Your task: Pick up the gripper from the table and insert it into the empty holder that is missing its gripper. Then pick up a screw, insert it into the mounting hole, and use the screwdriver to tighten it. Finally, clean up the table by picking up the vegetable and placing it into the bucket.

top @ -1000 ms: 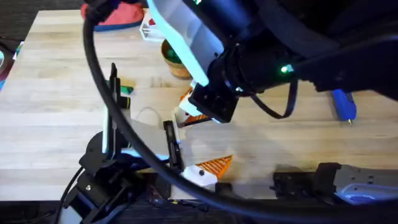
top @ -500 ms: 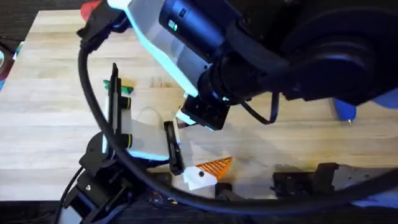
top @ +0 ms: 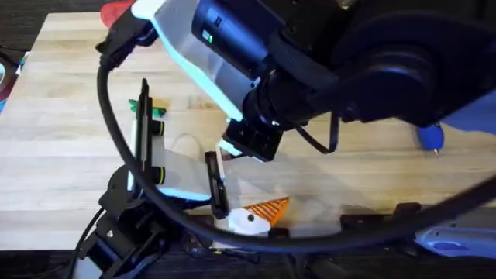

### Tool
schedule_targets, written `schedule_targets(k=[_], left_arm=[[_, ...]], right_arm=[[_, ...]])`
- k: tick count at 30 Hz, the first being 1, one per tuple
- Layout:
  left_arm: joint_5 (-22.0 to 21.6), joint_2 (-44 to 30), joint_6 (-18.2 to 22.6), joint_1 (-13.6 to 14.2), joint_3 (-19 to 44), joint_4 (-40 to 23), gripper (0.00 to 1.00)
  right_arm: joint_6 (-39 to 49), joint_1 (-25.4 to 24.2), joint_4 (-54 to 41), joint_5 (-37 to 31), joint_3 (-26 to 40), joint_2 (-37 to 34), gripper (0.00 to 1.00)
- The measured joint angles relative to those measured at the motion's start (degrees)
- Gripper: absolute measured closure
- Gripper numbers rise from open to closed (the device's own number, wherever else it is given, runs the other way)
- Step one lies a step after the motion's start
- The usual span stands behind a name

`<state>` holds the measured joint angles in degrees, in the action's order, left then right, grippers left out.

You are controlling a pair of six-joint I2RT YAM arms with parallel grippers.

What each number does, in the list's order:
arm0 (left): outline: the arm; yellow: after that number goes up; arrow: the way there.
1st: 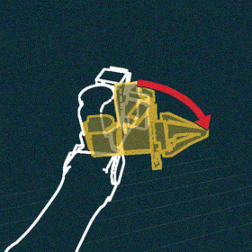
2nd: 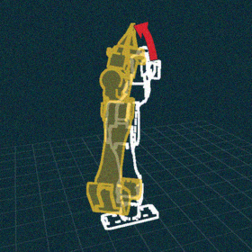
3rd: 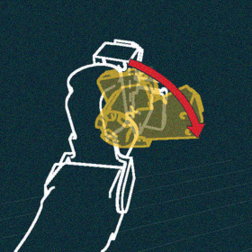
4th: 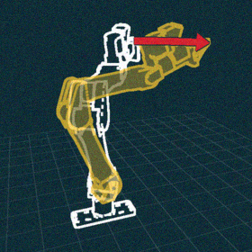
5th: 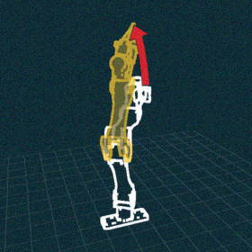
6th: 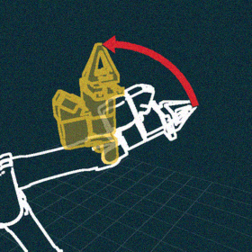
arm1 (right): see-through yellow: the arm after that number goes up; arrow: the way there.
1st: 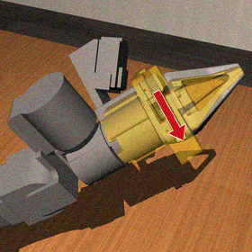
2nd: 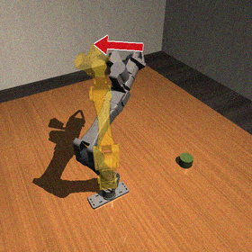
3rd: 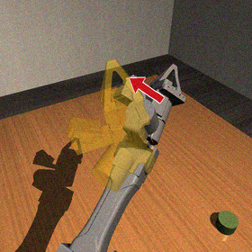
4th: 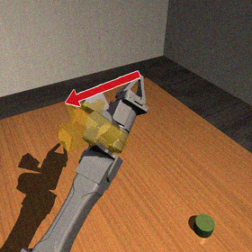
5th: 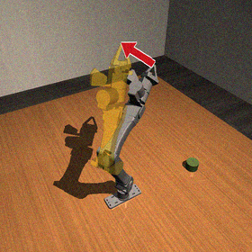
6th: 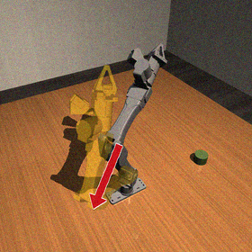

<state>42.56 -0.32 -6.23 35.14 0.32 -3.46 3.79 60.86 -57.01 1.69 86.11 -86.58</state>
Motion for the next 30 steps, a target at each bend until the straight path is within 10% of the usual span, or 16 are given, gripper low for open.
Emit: schedule_targets(k=[24,30], left_arm=[[0.2,0.0,0.2,0.0,0.0,0.0,0.015],[0.1,0.0,0.2,0.0,0.0,0.0,0.014]], right_arm=[[-0.2,0.0,-1.1,3.1,0.0,-0.2,0.995],[-0.7,-0.3,-1.6,3.8,0.0,-0.2,0.258]])
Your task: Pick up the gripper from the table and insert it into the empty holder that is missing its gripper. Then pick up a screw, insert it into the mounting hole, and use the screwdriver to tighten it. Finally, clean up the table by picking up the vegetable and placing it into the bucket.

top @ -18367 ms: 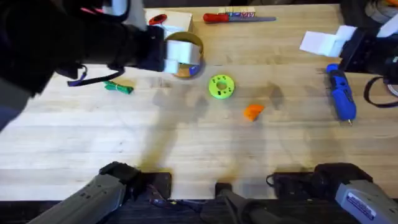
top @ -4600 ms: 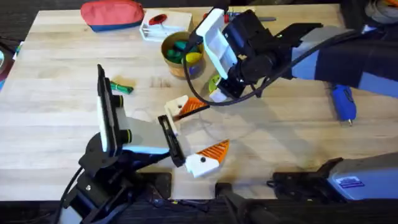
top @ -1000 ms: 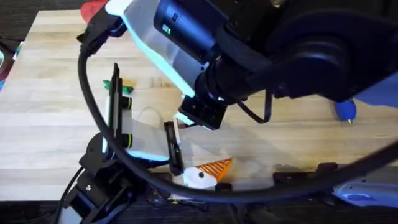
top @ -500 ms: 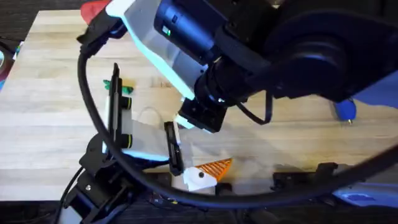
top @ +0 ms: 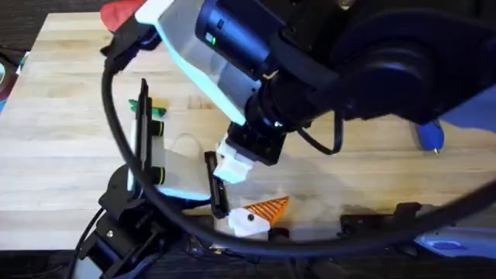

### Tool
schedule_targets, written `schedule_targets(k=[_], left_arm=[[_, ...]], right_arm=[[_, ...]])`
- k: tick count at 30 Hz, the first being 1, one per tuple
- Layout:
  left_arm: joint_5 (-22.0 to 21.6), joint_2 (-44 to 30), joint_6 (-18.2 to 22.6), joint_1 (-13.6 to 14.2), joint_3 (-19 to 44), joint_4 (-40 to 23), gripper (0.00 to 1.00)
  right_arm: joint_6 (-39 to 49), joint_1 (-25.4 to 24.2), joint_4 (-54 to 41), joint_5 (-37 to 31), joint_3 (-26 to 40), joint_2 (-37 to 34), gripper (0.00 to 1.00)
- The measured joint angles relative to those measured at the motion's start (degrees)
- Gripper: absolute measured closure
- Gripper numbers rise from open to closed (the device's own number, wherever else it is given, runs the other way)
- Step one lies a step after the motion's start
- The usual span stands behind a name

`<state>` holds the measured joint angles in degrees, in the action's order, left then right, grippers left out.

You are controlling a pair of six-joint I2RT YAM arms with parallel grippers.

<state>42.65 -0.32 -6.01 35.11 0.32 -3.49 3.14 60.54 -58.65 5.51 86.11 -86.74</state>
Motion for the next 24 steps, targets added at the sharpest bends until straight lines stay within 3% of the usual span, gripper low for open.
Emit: schedule_targets(k=[2,3,9,20,24], left_arm=[[0.0,0.0,0.0,0.0,0.0,0.0,0.015],[0.0,0.0,0.0,0.0,0.0,0.0,0.016],[0.0,0.0,0.0,0.0,0.0,0.0,0.015],[0.0,0.0,0.0,0.0,0.0,0.0,0.015],[-0.1,0.0,0.0,0.0,0.0,0.0,0.051]], right_arm=[[0.1,-0.8,-0.1,-0.4,0.0,0.0,0.05],[0.0,-1.3,-0.1,-0.3,0.0,0.0,0.021],[-0.5,-4.0,-1.1,0.7,0.0,2.4,0.009],[-3.3,-17.0,-14.5,4.0,0.3,20.0,0.009],[-3.9,-17.2,-16.7,6.7,0.3,23.2,0.007]])
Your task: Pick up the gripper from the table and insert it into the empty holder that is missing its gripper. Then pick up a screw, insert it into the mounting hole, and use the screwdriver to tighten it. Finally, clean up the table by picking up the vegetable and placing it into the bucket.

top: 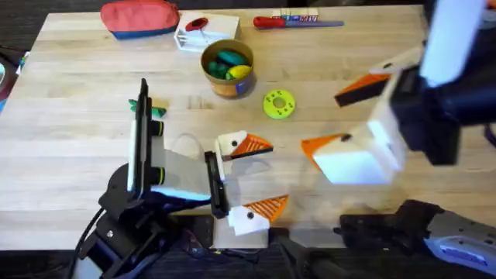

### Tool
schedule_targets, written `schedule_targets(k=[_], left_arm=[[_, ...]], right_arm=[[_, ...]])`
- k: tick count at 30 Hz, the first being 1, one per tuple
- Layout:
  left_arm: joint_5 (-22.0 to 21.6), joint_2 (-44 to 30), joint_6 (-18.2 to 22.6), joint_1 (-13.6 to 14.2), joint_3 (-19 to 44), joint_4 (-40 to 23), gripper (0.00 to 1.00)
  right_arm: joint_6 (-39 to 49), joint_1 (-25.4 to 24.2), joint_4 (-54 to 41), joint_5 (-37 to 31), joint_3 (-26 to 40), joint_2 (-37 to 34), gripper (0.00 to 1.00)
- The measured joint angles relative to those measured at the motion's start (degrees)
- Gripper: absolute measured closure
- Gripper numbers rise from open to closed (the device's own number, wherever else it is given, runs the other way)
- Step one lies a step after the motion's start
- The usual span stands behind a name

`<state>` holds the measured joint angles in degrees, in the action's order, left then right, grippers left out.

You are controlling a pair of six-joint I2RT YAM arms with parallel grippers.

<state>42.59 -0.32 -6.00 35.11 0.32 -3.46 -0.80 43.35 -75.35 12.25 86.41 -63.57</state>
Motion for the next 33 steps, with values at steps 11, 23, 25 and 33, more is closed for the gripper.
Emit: schedule_targets(k=[11,23,25,33], left_arm=[[-0.1,0.0,0.4,0.0,0.0,0.0,0.985],[-0.1,0.0,0.5,0.0,0.0,0.0,0.983],[-0.1,0.0,0.4,0.0,0.0,0.0,0.983],[-0.2,0.0,0.5,0.0,0.0,0.0,0.983]], right_arm=[[-1.2,0.0,-5.4,4.6,0.0,4.2,0.009],[-5.8,-4.9,-3.1,-6.8,-2.0,4.2,0.008],[-5.8,-14.8,0.8,-11.8,-7.8,4.0,0.007],[-2.8,-43.2,10.9,-15.2,-17.7,-2.3,0.007]])
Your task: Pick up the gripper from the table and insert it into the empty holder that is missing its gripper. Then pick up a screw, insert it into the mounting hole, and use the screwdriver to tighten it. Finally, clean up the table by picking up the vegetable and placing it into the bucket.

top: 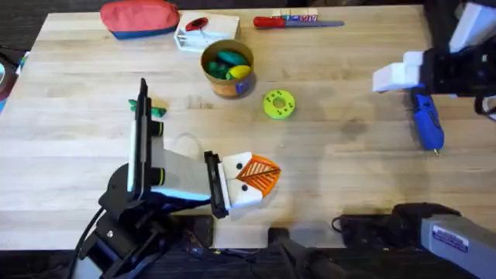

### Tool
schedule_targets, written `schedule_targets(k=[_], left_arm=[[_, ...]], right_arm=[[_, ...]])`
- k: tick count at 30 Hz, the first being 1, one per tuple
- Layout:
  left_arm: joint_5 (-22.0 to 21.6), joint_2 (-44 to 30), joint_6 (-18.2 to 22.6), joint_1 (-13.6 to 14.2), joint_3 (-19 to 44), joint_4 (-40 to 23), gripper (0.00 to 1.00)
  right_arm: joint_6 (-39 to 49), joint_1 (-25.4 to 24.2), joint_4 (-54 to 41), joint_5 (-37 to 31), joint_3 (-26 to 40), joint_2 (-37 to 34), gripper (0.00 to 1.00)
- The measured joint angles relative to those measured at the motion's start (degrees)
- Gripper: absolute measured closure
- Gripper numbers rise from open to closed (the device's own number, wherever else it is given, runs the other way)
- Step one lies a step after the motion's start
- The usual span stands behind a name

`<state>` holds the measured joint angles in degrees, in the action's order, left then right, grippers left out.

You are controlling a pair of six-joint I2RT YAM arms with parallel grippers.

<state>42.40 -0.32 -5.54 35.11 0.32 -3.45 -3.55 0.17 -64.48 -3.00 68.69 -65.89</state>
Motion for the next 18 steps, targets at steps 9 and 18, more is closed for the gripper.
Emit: schedule_targets(k=[9,18], left_arm=[[-0.2,0.0,0.0,0.0,0.0,0.0,0.983],[-0.2,0.0,0.0,0.0,0.0,0.0,0.983]], right_arm=[[8.9,-16.1,10.2,-0.9,-0.9,-11.2,0.007],[30.4,-21.5,14.3,-1.3,-0.9,-21.3,0.008]])
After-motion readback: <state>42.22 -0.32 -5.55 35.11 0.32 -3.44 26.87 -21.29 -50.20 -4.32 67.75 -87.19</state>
